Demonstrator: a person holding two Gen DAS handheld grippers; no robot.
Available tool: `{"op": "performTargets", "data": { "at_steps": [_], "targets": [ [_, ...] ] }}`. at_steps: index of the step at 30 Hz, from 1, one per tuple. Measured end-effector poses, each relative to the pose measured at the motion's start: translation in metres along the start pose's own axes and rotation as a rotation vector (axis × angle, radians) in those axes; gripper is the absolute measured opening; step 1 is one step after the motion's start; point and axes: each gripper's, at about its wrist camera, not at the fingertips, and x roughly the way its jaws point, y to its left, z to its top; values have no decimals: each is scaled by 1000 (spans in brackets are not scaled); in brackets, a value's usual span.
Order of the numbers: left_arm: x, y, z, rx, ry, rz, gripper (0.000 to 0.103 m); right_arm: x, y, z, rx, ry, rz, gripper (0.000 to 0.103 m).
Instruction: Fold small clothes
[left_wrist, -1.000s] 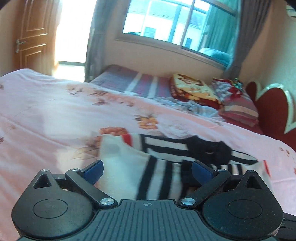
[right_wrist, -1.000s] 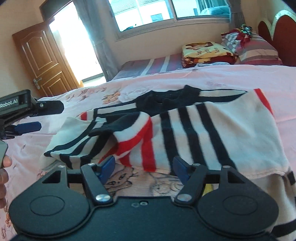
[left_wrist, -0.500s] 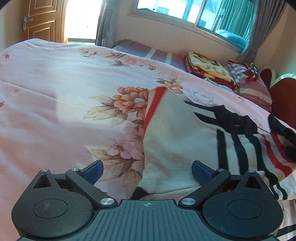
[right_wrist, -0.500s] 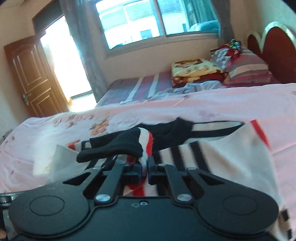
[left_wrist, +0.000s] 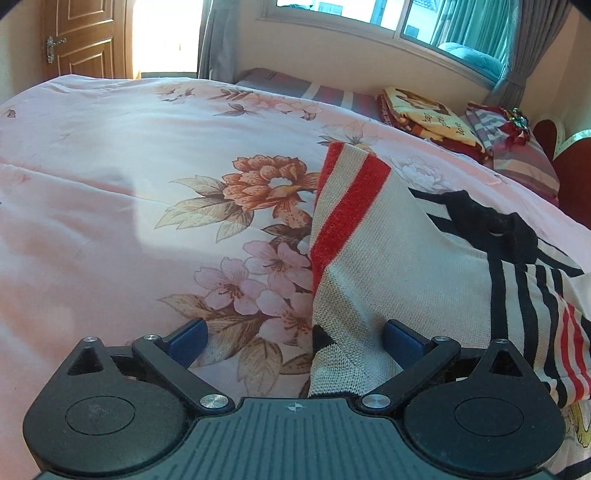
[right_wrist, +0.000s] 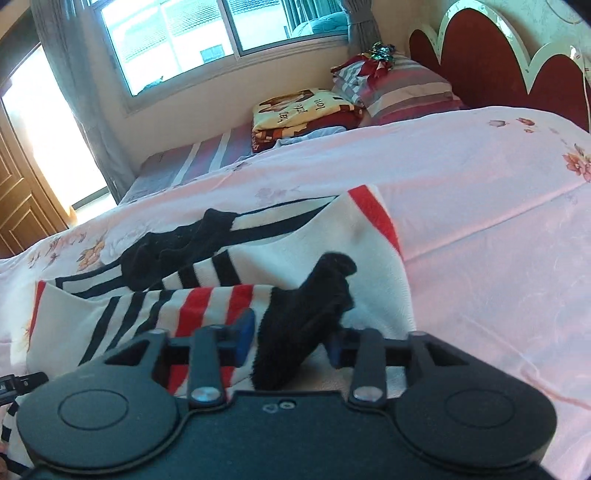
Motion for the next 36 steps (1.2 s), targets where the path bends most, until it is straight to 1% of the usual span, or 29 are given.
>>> {"op": "performTargets", "data": {
  "at_steps": [1,2,3,4,5,6,8,9,10,11,12,14,16,17,18,20,21,23,25,26,28,29,30,31,33,34,35,36],
  "targets": [
    [0,1,1,-5,-4,7,101,1,-3,0,-12,0,-33,13],
    [-3,1,4,-19,-13,10,101,2,-7,-1,-28,0,-66,16],
    [-7,1,7,-30,-38,5,100,3,-11,-1,-45,5,-112,15],
    [-12,-1,12,-29,-64,-2,100,1,-14,-1,-53,-4,-136,14],
    [-16,-5,18,-21,-88,-11,100,-3,-16,0,-51,-25,-152,19],
    [-20,-10,23,-12,-109,-31,100,-9,-17,3,-49,-53,-141,24],
    [-21,-21,33,6,-125,-79,100,-15,-8,9,-89,-93,-97,26],
    [-19,-29,36,28,-128,-88,100,-15,-1,11,-117,-101,-81,27],
    [-15,-36,38,50,-128,-92,100,-12,6,13,-129,-99,-56,27],
    [-8,-43,40,74,-114,-98,101,-6,13,15,-136,-79,-28,27],
    [3,-47,42,88,-81,-96,101,1,18,15,-142,-55,-10,26],
    [26,-46,43,69,-33,-70,101,16,29,12,-169,-7,7,26],
    [48,-38,44,35,12,-35,101,30,36,7,-203,19,-14,27],
    [52,-35,45,29,-16,-20,101,36,35,5,-208,33,-25,27],
    [55,-35,47,39,-21,7,101,44,33,3,-207,39,-30,27],
    [61,-34,54,41,-19,17,101,50,30,8,-198,24,-38,26],
    [64,-33,57,42,-14,18,103,53,31,11,-196,24,-46,26],
    [62,-33,58,33,-7,25,103,57,33,16,-197,33,-55,27],
    [48,-31,55,18,-27,25,103,53,33,19,-182,49,-49,28],
    [39,-29,51,23,-42,12,103,46,33,19,-178,43,-36,29],
    [22,-29,40,53,-52,-1,103,27,36,14,-202,4,-10,34],
    [14,-29,34,72,-59,-12,103,19,37,10,-217,-4,-2,39],
    [5,-30,25,95,-65,-21,103,14,37,5,-229,-7,5,48],
    [-1,-30,17,113,-61,-26,103,12,37,0,-249,2,3,51],
    [-2,-28,1,120,-22,-35,103,19,35,-11,-299,34,-35,50],
    [1,-23,-6,96,-13,-41,103,24,32,-16,-313,44,-43,50],
    [-1,-17,-10,65,-32,-45,103,24,29,-19,-323,25,-34,51],
    [-4,-15,-10,54,-32,-27,103,22,30,-17,-330,31,-41,51]
  ]
}}
